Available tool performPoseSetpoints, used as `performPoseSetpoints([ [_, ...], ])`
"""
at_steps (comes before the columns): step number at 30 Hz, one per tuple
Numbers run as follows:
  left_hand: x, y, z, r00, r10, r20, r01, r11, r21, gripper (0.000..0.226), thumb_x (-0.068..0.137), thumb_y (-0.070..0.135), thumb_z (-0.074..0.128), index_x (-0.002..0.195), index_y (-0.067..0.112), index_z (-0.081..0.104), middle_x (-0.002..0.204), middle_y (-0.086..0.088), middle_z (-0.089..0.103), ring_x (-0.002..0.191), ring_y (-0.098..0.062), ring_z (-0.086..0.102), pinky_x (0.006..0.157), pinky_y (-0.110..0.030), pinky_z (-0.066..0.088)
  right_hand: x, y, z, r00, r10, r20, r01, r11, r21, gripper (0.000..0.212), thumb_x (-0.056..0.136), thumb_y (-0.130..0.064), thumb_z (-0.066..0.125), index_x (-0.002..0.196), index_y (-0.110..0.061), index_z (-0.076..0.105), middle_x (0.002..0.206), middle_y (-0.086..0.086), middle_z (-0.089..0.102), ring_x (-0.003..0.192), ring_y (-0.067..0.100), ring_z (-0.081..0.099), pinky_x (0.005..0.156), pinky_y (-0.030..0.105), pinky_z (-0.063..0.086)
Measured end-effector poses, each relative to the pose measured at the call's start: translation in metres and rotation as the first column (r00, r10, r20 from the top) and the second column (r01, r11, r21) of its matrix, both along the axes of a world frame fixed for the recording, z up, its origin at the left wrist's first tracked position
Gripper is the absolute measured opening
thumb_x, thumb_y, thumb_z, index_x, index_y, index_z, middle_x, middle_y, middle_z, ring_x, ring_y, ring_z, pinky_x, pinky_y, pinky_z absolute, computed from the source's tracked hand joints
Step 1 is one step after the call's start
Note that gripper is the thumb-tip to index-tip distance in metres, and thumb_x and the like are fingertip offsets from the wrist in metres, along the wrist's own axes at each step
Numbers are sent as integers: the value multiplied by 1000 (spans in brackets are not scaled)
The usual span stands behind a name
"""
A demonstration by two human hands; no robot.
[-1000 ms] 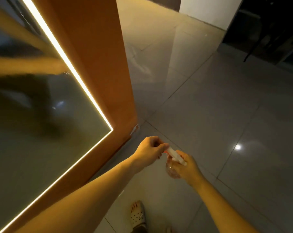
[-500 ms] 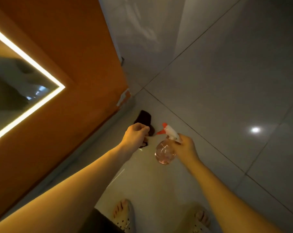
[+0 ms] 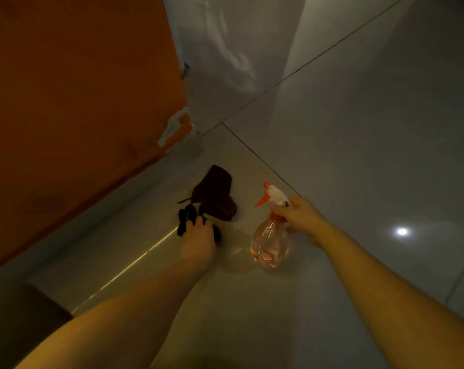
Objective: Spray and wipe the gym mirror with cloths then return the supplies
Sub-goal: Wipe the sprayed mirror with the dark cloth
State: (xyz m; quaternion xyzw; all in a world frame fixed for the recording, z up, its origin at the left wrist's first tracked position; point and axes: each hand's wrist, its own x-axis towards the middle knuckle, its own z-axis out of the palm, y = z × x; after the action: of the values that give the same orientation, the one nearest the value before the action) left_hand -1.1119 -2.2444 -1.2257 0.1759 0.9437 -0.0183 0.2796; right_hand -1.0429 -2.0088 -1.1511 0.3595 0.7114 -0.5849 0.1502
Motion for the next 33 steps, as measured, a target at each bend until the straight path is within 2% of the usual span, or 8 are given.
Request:
performPoseSetpoints([
  [7, 2, -2, 10, 993, -117, -34, 119, 992, 52, 22, 98, 19, 58, 118, 16, 69, 117, -5, 68, 105, -25, 64, 83, -34, 50, 15, 11, -9, 998, -63, -4, 63, 997, -35, 21, 97, -23, 71, 109, -6, 68, 104, 14, 76, 96, 22, 74, 79, 37, 63],
  [14, 7, 29, 57, 963, -235, -130, 266, 903, 338, 17, 94, 23, 53, 110, 23, 57, 107, 3, 57, 101, -17, 51, 87, -34, 44, 16, 21, 10, 988, 118, -101, -78, 938, 337, 26, 88, -25, 81, 81, -1, 73, 81, 16, 72, 70, 23, 68, 76, 48, 60],
  [20, -9, 38, 108, 924, 133, 358, -334, 734, 591, 4, 100, 16, 61, 102, 12, 60, 90, -3, 64, 76, -15, 62, 60, -27, 49, 33, 7, 34, 929, 363, 74, -354, 813, 462, 59, 95, -70, 54, 69, -20, 73, 70, -2, 74, 65, 16, 70, 69, 41, 60],
  [23, -16, 46, 137, 795, 223, 565, -570, 593, 569, 5, 100, 15, 65, 104, 15, 63, 100, -7, 66, 89, -20, 66, 78, -35, 55, 30, 9, 53, 894, 410, 179, -444, 768, 461, 26, 94, -47, 70, 92, -21, 74, 88, 1, 74, 84, 25, 71, 73, 37, 58],
  [25, -21, 52, 157, 702, 223, 676, -674, 516, 529, 5, 101, 15, 65, 103, 20, 65, 110, -11, 68, 100, -27, 69, 96, -47, 57, 23, 14, 73, 862, 445, 242, -506, 738, 447, 39, 89, -31, 77, 125, -20, 68, 122, 3, 69, 113, 27, 66, 92, 40, 56],
  [27, -24, 60, 178, 647, 166, 744, -714, 474, 515, 7, 102, 15, 64, 108, 17, 68, 112, -15, 72, 105, -33, 71, 103, -53, 53, 11, 18, 99, 900, 407, 159, -431, 763, 482, 51, 93, -17, 70, 143, -15, 58, 142, 6, 61, 128, 25, 59, 107, 41, 50],
  [29, -29, 67, 200, 617, 98, 781, -738, 416, 531, 16, 102, 14, 64, 117, 13, 69, 112, -15, 75, 108, -34, 72, 105, -52, 52, -1, 19, 124, 960, 275, -56, -228, 881, 414, 34, 99, -17, 65, 132, -12, 66, 132, 6, 68, 122, 23, 64, 107, 42, 51],
  [33, -41, 81, 262, 626, 1, 780, -740, 318, 593, 22, 102, 14, 64, 124, 12, 69, 117, -12, 76, 107, -29, 74, 97, -45, 57, -8, 15, 195, 967, 23, -252, -32, 999, -30, 43, 98, -49, 63, 118, -12, 73, 112, 1, 76, 103, 16, 72, 86, 33, 57],
])
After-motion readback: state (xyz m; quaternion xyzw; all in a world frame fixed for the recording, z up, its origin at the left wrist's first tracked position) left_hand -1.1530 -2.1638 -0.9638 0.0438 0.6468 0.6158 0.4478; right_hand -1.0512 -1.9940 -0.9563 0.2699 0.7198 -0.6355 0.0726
